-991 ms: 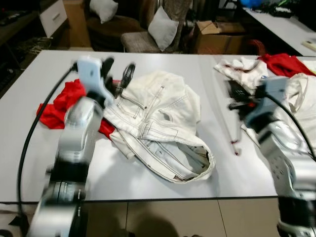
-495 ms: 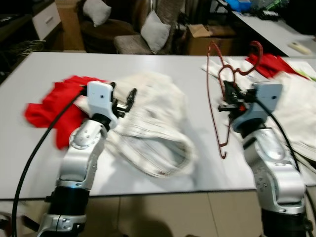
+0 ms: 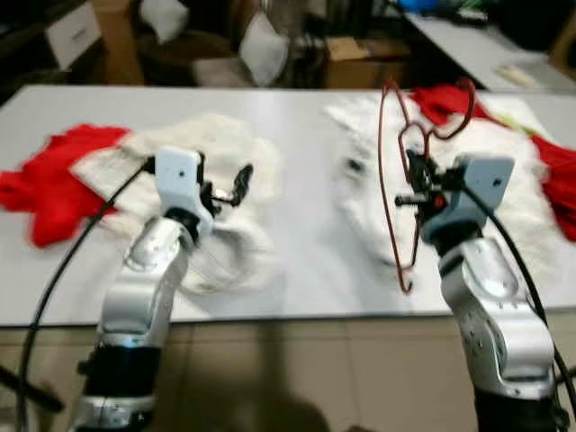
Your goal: Hang hanger
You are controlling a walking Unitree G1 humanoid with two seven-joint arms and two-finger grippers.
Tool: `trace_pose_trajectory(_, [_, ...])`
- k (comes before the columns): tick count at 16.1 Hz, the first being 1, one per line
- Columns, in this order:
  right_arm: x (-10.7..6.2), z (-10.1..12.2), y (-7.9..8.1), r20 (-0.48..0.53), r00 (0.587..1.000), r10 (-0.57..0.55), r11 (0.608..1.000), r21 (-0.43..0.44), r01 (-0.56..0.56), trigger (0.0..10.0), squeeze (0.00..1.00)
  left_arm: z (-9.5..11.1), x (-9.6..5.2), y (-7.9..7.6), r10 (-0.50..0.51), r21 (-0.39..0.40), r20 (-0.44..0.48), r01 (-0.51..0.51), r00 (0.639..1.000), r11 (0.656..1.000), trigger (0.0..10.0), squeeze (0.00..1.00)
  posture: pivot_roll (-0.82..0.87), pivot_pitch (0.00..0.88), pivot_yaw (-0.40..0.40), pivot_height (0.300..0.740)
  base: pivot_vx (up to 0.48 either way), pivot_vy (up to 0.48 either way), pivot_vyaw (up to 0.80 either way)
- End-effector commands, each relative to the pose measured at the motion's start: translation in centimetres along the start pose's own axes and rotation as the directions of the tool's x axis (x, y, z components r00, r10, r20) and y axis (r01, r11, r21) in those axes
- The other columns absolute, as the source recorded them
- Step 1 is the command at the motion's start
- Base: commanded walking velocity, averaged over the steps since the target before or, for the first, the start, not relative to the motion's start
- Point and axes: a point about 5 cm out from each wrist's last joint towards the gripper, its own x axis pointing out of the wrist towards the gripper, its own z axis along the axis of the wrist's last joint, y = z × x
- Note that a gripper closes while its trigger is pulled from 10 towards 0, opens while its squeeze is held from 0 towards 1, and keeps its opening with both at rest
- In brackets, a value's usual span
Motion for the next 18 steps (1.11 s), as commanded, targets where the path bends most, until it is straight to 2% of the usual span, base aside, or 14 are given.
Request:
trace_pose_trajectory(1, [0.0,0.4,-0.2,0.009,1.000,-0.013,1.000,-0.010,0.013,10.0,0.00,0.4,0.1,-0.6,-0.032,0.021,0.011,0.032,0.999,0.999,10.0,1.00,-0.09,0.000,-0.002,0.740,0.000,0.000,0.00])
trace_pose_trajectory(3, [0.1,0.1,-0.3,-0.012,1.000,-0.019,1.000,-0.009,0.019,10.0,0.00,0.2,0.0,-0.5,-0.024,0.038,-0.007,0.024,1.000,0.999,10.0,1.00,-0.09,0.000,-0.004,0.740,0.000,0.000,0.00])
trace_pose_trajectory(6, [0.0,-0.2,-0.5,-0.029,0.999,-0.032,0.999,-0.013,0.032,10.0,0.00,0.2,-0.1,-0.7,-0.063,0.053,0.013,0.062,0.998,0.997,10.0,1.00,-0.09,0.000,-0.002,0.740,0.000,0.000,0.00])
trace_pose_trajectory(9, [-0.1,-0.7,-0.7,-0.051,0.998,-0.031,0.999,-0.033,0.030,10.0,0.00,-0.1,-0.2,-0.4,-0.053,0.038,0.013,0.053,0.998,0.998,10.0,1.00,-0.10,0.000,0.002,0.740,0.000,0.000,-0.80])
trace_pose_trajectory(11, [-0.2,-1.0,-0.8,-0.069,0.997,-0.029,0.999,-0.032,0.027,10.0,0.00,-0.2,-0.2,0.1,-0.029,0.030,0.011,0.029,1.000,0.999,10.0,1.00,-0.10,0.000,0.001,0.740,0.263,0.000,-0.80])
trace_pose_trajectory(14, [-0.3,-1.5,-1.3,-0.058,0.997,-0.056,0.989,-0.141,0.047,10.0,0.00,-0.4,-0.3,0.5,-0.017,0.027,0.008,0.017,1.000,0.999,10.0,1.00,-0.09,0.000,0.000,0.740,0.360,0.000,0.00])
trace_pose_trajectory(18, [-0.3,-1.7,-1.0,-0.066,0.998,-0.024,0.996,-0.090,0.018,10.0,0.00,-0.7,-0.3,0.7,-0.008,0.023,0.000,0.008,1.000,1.000,10.0,1.00,-0.10,0.000,0.000,0.740,0.389,0.000,0.00])
